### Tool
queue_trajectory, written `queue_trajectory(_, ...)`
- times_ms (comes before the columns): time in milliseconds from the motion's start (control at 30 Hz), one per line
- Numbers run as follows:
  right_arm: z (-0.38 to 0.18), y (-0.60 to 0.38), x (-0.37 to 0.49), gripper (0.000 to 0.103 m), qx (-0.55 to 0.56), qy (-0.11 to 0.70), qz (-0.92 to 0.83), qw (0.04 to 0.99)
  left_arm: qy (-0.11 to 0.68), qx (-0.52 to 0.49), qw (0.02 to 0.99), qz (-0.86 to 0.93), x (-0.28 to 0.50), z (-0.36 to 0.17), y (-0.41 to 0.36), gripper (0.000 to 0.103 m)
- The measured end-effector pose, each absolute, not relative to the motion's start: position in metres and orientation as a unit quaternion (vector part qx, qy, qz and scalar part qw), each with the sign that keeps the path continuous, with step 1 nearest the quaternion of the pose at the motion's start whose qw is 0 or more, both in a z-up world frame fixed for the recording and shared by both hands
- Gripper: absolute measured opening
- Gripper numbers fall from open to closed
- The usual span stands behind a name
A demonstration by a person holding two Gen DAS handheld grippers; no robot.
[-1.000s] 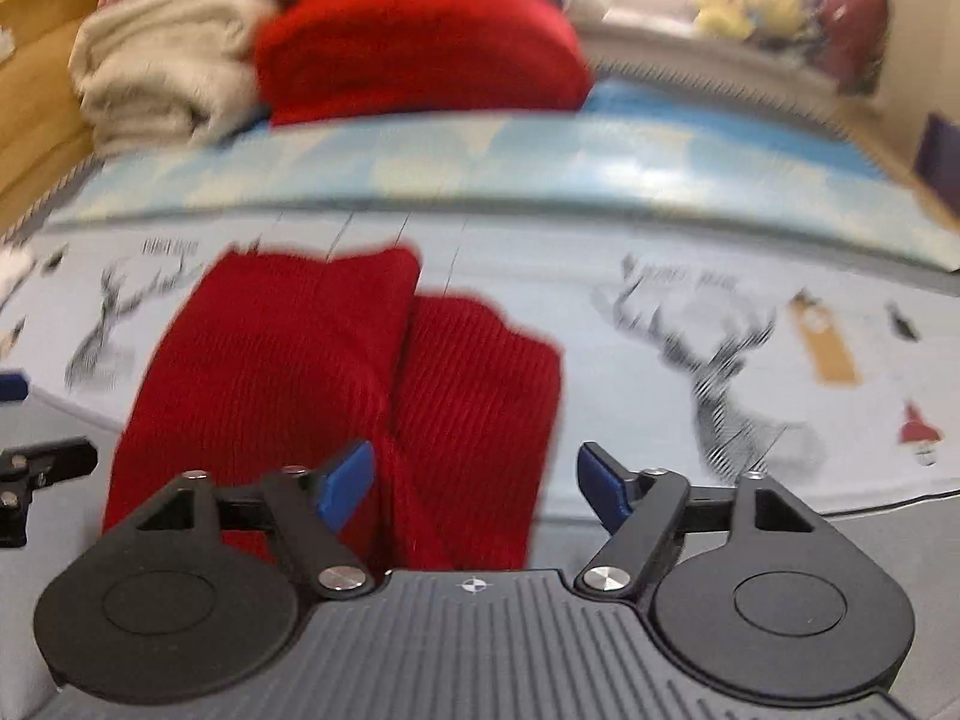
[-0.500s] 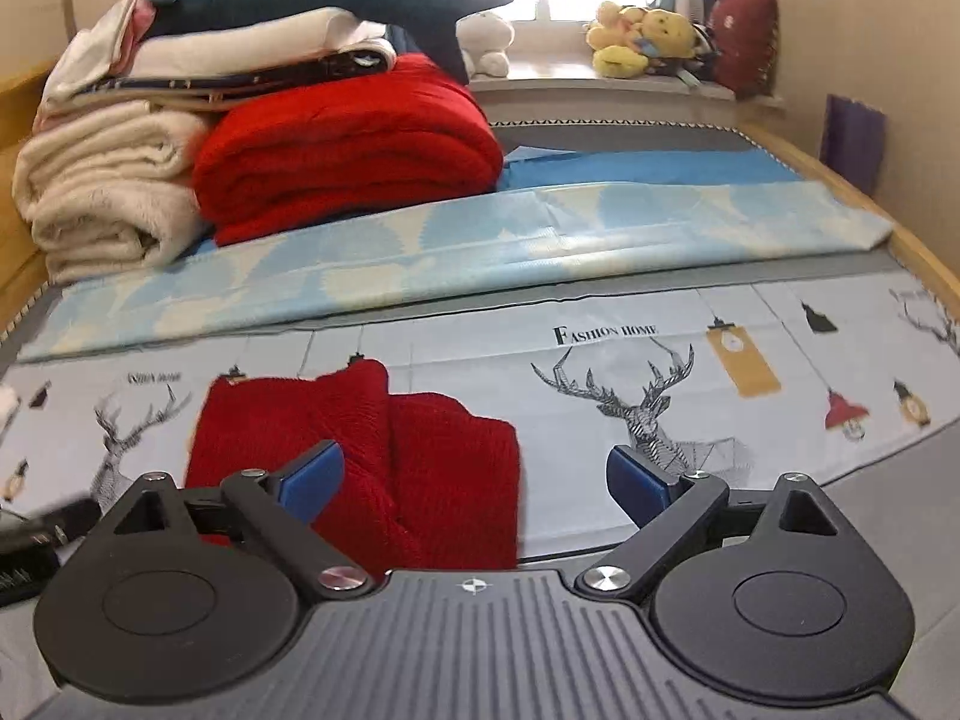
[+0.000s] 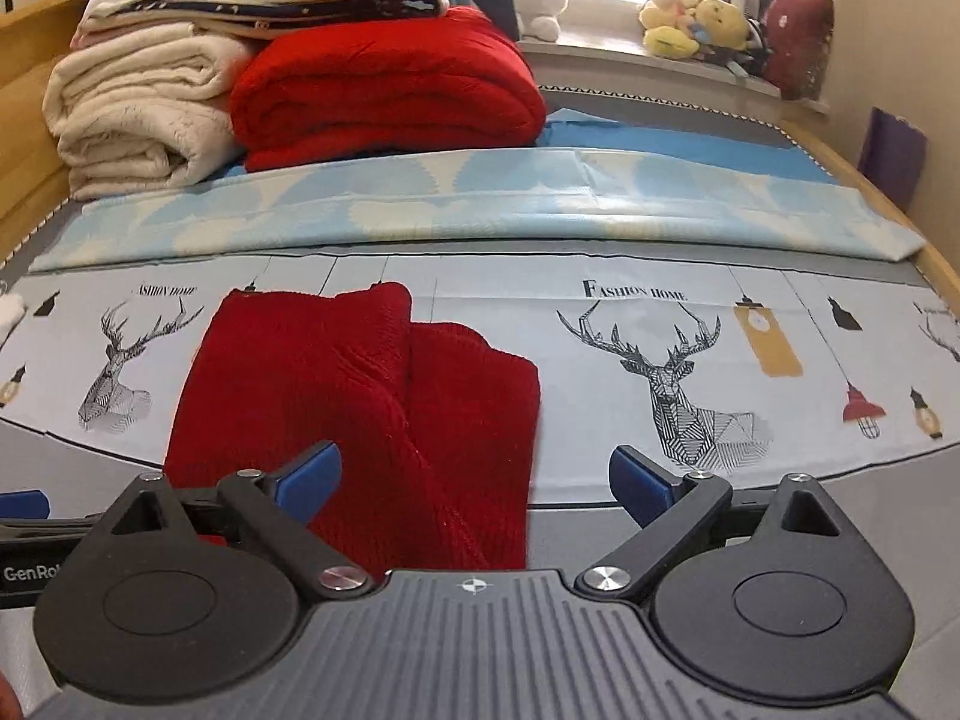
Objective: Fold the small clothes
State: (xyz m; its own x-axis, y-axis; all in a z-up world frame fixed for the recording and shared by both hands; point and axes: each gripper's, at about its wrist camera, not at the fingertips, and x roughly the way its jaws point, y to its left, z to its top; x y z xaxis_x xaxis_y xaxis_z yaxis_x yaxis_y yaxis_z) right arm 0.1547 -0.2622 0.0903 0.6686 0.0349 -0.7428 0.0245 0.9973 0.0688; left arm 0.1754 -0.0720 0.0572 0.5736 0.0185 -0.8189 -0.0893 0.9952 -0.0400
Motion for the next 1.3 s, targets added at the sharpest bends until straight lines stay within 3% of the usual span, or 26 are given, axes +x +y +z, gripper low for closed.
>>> queue_trajectory(1300,0.069,-0.232,0.15,0.096,-0.009,0.445,0.025,0.895,0.481,-0.037,0.876,0.018,0.168,0.042,-0.055,0.102)
